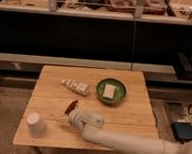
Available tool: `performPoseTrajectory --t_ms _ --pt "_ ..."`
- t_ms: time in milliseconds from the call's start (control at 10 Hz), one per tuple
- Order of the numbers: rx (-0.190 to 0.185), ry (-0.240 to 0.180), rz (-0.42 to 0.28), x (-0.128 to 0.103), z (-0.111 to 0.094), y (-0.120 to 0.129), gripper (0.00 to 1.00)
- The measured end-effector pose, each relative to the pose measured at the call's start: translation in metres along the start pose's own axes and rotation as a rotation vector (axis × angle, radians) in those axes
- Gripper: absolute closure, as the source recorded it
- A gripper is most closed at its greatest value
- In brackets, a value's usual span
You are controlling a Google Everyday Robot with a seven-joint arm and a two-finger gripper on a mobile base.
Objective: Place the pepper on the white sponge
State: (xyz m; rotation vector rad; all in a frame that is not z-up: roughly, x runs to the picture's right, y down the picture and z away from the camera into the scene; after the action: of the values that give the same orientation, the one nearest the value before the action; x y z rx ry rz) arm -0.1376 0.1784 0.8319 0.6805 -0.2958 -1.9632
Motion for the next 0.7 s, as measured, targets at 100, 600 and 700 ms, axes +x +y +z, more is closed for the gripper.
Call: performPoseTrajectory --t_ms 100,600,700 --pt "-0.017 -0.003 0.005 -0.0007 0.0021 0.0021 0.20" --pt "-0.055 -0.020 0.043 -0.0046 0.0107 0.0000 0.31" --pt "-0.057 -0.021 0.046 -0.0040 0.0109 -0.0009 0.39"
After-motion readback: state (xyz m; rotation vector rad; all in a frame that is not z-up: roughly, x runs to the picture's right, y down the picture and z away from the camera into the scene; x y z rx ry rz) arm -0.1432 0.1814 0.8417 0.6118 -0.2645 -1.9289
